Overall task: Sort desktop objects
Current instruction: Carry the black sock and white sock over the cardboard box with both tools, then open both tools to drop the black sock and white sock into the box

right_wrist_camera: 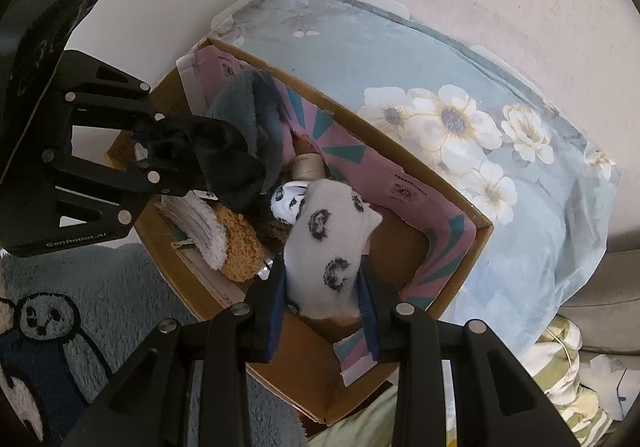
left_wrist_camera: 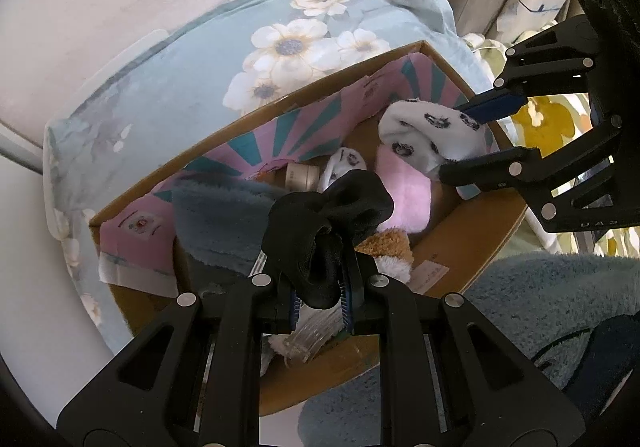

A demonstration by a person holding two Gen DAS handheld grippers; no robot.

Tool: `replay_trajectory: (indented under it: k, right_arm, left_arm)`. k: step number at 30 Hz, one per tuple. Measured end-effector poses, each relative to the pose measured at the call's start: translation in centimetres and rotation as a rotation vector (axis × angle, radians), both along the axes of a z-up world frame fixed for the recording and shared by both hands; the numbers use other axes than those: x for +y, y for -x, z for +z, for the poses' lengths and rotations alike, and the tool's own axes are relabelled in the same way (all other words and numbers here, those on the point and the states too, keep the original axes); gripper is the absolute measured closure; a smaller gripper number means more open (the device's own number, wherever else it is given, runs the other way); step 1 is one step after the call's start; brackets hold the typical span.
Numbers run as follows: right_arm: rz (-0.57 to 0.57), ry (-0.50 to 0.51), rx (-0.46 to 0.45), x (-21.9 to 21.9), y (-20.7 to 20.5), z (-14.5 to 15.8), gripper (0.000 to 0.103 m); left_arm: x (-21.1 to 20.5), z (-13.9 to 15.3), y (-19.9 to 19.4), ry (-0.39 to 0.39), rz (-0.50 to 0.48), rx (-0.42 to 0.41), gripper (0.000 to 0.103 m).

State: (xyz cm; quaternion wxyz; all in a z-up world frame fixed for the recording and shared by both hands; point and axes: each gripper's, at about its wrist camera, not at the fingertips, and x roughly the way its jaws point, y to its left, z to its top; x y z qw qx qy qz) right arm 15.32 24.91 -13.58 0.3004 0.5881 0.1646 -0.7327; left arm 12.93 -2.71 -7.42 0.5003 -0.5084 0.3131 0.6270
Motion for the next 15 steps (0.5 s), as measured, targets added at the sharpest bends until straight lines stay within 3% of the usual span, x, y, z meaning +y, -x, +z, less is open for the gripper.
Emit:
replay_trajectory:
  k: [5,7,9,10,11,12,15]
  right_arm:
    - [0.003,-0.014,-0.018,-0.3,0.0,-0.3,0.069]
    - [0.01,-0.022,-0.031,-0.5,0.0,-0.5,0.057]
    - [0.006,-0.014,-0.047,-0.6,0.0,-0.7,0.045]
    - [-0.007,-0.007,-0.051,-0.5,0.1,-0.8,0.031]
    - [-0.02,-0.001,-0.056,-0.4,0.2,-0.8,0.015]
    - [-0.035,0.01,-0.06,-0.2,0.3,-0.8,0.012]
    - [-0.082,0.034,-0.116,0.2,0.7,-1.2,0.002]
  left_arm:
    - [0.6,-0.1,0.0,0.011,0.003,0.013,0.089]
    - [0.9,-0.2,0.2,0.032,0.006,0.013,0.087]
    - [1.0,-0.6,0.4,0.07,0.022,0.023,0.078]
    - [0.9,-0.6,0.5,0.075,0.026,0.034,0.06]
    - [0.8,-0.6,0.5,0.074,0.026,0.043,0.024]
    - [0.7,-0.4,0.6,0.068,0.032,0.055,0.004]
    - [0.3,0.0,1.0,0.045,0.052,0.085,0.0]
